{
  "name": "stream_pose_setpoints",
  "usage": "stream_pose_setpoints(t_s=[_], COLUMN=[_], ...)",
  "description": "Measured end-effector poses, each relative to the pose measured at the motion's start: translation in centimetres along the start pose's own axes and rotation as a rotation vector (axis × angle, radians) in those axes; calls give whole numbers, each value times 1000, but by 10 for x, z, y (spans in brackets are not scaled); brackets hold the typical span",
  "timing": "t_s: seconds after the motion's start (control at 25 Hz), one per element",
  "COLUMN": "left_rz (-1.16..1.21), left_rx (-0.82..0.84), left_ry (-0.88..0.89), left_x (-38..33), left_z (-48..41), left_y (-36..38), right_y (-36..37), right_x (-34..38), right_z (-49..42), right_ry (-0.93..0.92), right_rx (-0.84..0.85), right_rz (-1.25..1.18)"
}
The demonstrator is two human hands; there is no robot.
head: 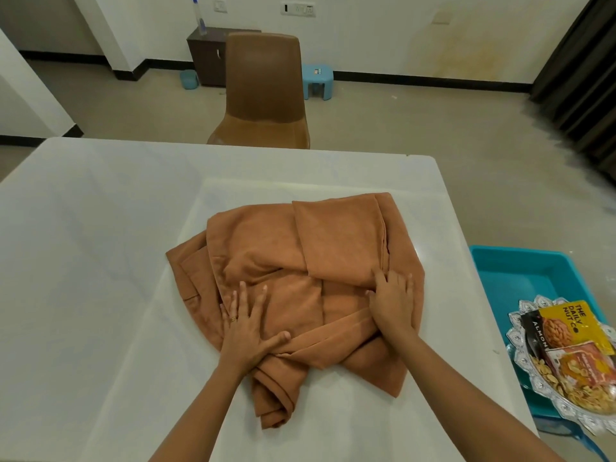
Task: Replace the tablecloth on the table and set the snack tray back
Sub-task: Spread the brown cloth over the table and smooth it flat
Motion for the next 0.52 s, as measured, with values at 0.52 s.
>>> stream_pose_setpoints(t_s=[0.52], left_rz=[214], left_rx=[-286], left_ry=[-311], left_x=[4], left_z=[3], left_y=[-41], right_y=[-4], right_x=[-10], right_z=[-32], right_ry=[255], right_rx=[194], right_rz=[-452])
Point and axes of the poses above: each hand's wrist, its own z-axis away from the middle knuckle, its own y-axis out of the palm, x = y × z, the point moved 8 cm from there along -z, towards the middle knuckle, and after that the axes turned 12 degrees about x, right-handed, at the moved point
